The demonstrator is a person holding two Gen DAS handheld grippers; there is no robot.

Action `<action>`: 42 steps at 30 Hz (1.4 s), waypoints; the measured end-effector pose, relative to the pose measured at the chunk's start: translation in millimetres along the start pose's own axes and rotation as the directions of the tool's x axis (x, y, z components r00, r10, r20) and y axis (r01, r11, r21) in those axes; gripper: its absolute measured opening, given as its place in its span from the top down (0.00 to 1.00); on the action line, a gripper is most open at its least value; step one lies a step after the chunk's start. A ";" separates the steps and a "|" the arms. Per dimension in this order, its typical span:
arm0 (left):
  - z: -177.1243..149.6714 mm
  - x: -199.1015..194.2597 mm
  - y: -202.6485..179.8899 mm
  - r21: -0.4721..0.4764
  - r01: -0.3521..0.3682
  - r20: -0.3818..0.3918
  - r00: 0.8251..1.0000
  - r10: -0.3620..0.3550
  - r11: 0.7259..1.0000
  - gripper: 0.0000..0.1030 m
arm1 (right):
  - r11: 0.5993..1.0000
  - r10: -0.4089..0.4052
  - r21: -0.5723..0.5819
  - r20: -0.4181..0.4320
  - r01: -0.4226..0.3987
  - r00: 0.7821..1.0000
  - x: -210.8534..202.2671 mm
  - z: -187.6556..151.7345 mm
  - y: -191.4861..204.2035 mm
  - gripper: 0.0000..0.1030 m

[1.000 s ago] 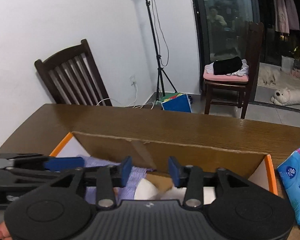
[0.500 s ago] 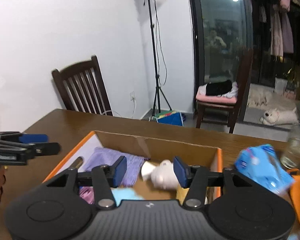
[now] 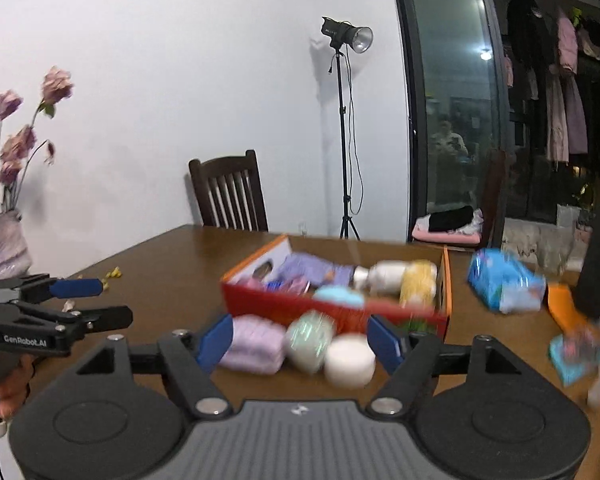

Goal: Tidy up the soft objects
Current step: 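Grasp the clear wrapped sponge with the left tool while the right tool grasps the white round sponge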

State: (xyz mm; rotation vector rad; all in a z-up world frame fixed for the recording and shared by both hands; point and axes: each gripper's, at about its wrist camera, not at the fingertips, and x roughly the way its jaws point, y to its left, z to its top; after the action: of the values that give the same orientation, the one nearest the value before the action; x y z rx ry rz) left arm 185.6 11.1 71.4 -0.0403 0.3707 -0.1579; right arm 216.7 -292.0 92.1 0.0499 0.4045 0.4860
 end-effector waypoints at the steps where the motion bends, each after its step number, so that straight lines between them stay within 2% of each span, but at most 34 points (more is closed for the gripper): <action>1: -10.7 -8.5 -0.1 -0.009 0.000 -0.010 1.000 0.000 1.000 0.09 | 1.000 0.000 0.020 -0.008 0.001 1.000 -4.8 -13.3 3.8 0.29; 5: -24.6 -14.9 -1.2 -0.007 -0.026 -0.052 0.998 0.025 1.000 0.09 | 0.989 0.068 0.132 -0.062 -0.059 0.996 -8.8 -48.6 9.6 0.29; 7: -22.8 -12.6 4.6 -0.012 -0.032 -0.047 0.998 0.032 0.999 0.09 | 0.994 0.037 0.102 -0.073 -0.030 0.997 -7.6 -53.7 14.7 0.29; 9: -21.2 -9.8 5.6 -0.032 -0.035 -0.035 0.999 0.033 0.999 0.04 | 0.995 -0.001 0.100 -0.060 0.007 0.998 -6.6 -53.1 14.7 0.29; 18: -14.1 35.8 5.2 -0.047 -0.012 -0.070 0.998 0.009 0.999 0.05 | 0.990 -0.018 0.141 -0.085 0.030 0.996 30.5 -55.2 0.9 0.31; 23: 4.0 91.6 -10.1 -0.022 0.040 -0.078 0.996 -0.041 0.999 0.05 | 0.982 -0.058 0.172 -0.104 0.075 0.993 64.9 -49.2 -23.1 0.37; 26: 14.7 131.0 -23.8 0.014 0.099 -0.106 0.990 -0.097 0.995 0.06 | 0.987 -0.100 0.110 -0.130 0.114 0.987 93.2 -41.6 -33.6 0.37; 29: 25.7 173.7 -40.2 0.055 0.143 -0.139 0.981 -0.134 0.988 0.08 | 0.992 -0.099 0.061 -0.167 0.110 0.981 128.2 -34.3 -43.4 0.37; 32: 29.9 215.9 -49.7 0.100 0.123 -0.177 0.979 -0.104 0.987 0.10 | 0.995 -0.094 0.025 -0.180 0.100 0.979 161.7 -25.6 -51.6 0.37; 33: 29.3 228.7 -48.7 0.091 0.106 -0.194 0.977 -0.087 0.990 0.14 | 0.995 -0.090 0.017 -0.176 0.094 0.980 170.8 -23.0 -53.7 0.37; 35: 27.2 243.4 -43.1 0.043 0.115 -0.234 0.967 -0.102 0.992 0.32 | 0.997 -0.081 0.006 -0.170 0.083 0.982 184.1 -20.0 -55.8 0.37; 36: 25.5 249.0 -38.7 0.008 0.145 -0.261 0.955 -0.138 0.989 0.52 | 0.998 -0.068 0.001 -0.166 0.069 0.984 190.4 -20.1 -56.7 0.37; 37: 22.3 253.6 -33.5 -0.032 0.185 -0.286 0.940 -0.187 0.982 0.62 | 0.998 -0.059 0.000 -0.170 0.060 0.984 194.0 -20.7 -57.4 0.39; 39: 19.5 256.2 -27.8 -0.057 0.190 -0.287 0.937 -0.198 0.980 0.65 | 0.998 -0.058 -0.001 -0.176 0.058 0.983 201.2 -24.8 -57.6 0.40; 40: 19.9 255.7 -27.3 -0.056 0.190 -0.283 0.938 -0.198 0.980 0.66 | 0.998 -0.064 -0.010 -0.169 0.064 0.983 202.4 -26.8 -57.1 0.48; 42: 22.6 252.0 -26.0 -0.071 0.203 -0.271 0.938 -0.215 0.977 0.67 | 0.998 -0.060 -0.009 -0.165 0.060 0.984 201.3 -26.5 -58.3 0.51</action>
State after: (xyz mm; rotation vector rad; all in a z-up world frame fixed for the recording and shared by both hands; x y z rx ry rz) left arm 421.8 -54.9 4.2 -0.1003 0.6505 -0.3687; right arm 394.6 -251.5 -14.3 -0.0072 0.5662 0.4328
